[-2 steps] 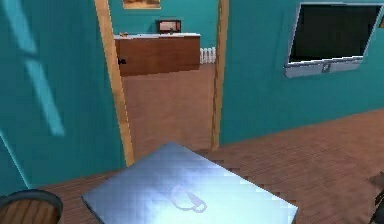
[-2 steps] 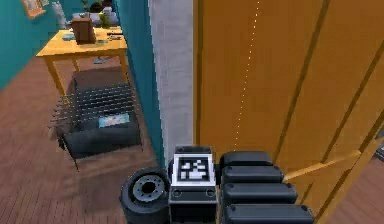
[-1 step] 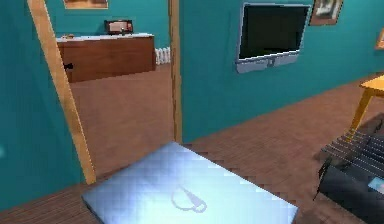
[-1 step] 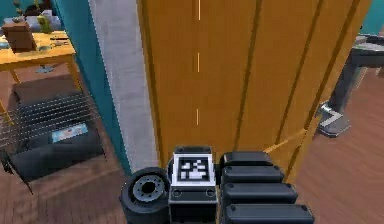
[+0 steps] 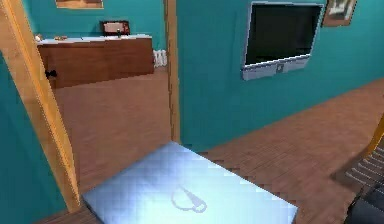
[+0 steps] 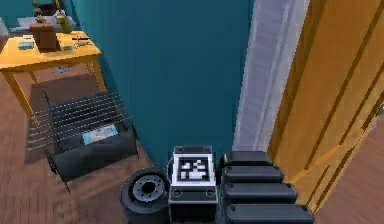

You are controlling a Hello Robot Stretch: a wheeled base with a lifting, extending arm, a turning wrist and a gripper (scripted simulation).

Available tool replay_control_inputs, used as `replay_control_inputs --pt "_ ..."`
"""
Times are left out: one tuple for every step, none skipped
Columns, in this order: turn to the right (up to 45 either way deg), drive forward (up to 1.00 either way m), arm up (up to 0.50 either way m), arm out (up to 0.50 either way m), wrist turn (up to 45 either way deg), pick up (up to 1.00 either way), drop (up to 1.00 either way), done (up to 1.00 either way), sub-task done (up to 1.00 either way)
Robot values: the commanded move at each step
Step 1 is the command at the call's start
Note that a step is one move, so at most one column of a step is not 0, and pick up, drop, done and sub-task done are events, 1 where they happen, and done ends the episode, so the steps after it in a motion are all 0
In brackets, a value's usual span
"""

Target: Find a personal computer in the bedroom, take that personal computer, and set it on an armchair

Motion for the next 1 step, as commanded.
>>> replay_control_inputs --pt "27.0 0.00 0.00 0.00 0.0 0.00 0.00 0.00 0.00"
